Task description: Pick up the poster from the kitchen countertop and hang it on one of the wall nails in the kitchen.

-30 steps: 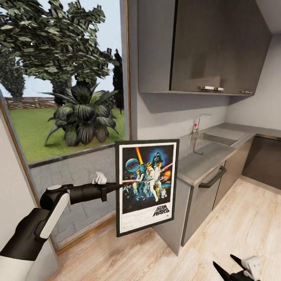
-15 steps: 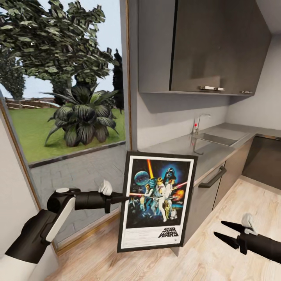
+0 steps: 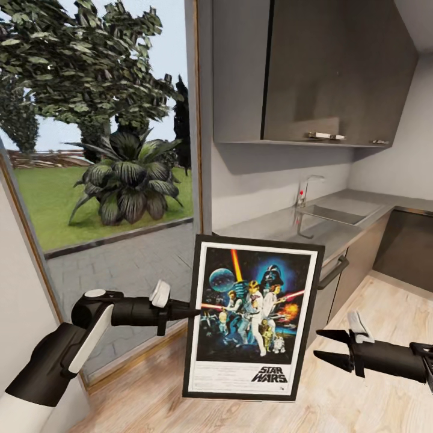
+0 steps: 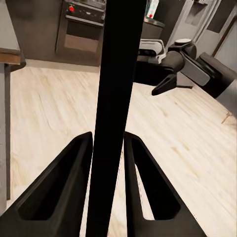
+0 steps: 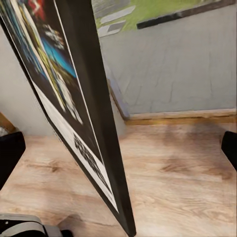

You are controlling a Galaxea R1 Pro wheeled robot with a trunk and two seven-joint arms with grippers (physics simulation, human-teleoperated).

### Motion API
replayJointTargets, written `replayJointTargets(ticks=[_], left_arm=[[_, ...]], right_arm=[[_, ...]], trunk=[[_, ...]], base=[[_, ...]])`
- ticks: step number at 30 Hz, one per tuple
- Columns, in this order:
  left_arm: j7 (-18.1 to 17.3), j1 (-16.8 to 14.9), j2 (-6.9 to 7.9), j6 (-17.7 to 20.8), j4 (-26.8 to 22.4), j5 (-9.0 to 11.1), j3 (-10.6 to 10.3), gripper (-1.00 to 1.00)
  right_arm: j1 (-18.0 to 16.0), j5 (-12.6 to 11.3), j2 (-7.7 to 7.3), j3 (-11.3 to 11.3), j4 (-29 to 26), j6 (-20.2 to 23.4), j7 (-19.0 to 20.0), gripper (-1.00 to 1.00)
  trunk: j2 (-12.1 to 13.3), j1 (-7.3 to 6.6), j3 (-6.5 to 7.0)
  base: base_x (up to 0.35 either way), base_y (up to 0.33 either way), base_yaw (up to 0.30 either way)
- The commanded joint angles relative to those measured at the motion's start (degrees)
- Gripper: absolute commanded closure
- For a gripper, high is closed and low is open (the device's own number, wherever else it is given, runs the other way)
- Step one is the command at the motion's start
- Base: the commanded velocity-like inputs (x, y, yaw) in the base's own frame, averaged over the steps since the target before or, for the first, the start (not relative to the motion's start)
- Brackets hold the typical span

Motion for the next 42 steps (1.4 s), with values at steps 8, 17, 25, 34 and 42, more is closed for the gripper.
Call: replayJointTargets(ticks=[8, 17, 25, 34, 42], left_arm=[[-0.2, -0.1, 0.19, -1.5, 0.0, 0.3, 0.0, 1.0], [-0.2, -0.1, 1.24, -1.7, -0.6, 0.4, 0.0, 1.0], [-2.2, -0.1, 1.28, -1.7, -0.8, 0.4, 0.0, 1.0], [-2.7, -0.1, 1.29, -1.7, -0.9, 0.4, 0.0, 1.0], [-2.7, -0.1, 1.29, -1.7, -0.9, 0.4, 0.0, 1.0]], right_arm=[[-0.8, 0.1, -1.27, 0.1, 0.4, 0.7, 1.6, -1.0], [-0.8, 0.1, -1.87, 6.1, 0.5, 0.4, 1.7, -1.0], [-0.8, 0.0, -1.86, 7.9, 0.5, 0.3, 1.7, -1.0], [-0.8, -0.1, -1.69, 8.0, 0.4, 0.3, 1.6, -1.0], [-0.8, -0.1, -1.48, 9.2, 0.5, 0.3, 1.6, -1.0]], trunk=[[0.0, 0.0, -0.07], [0.0, 0.0, -0.07], [0.0, 0.0, -0.07], [0.0, 0.0, -0.07], [0.0, 0.0, -0.07]], base=[[0.0, 0.0, 0.0], [0.0, 0.0, 0.0], [0.0, 0.0, 0.0], [0.0, 0.0, 0.0], [0.0, 0.0, 0.0]])
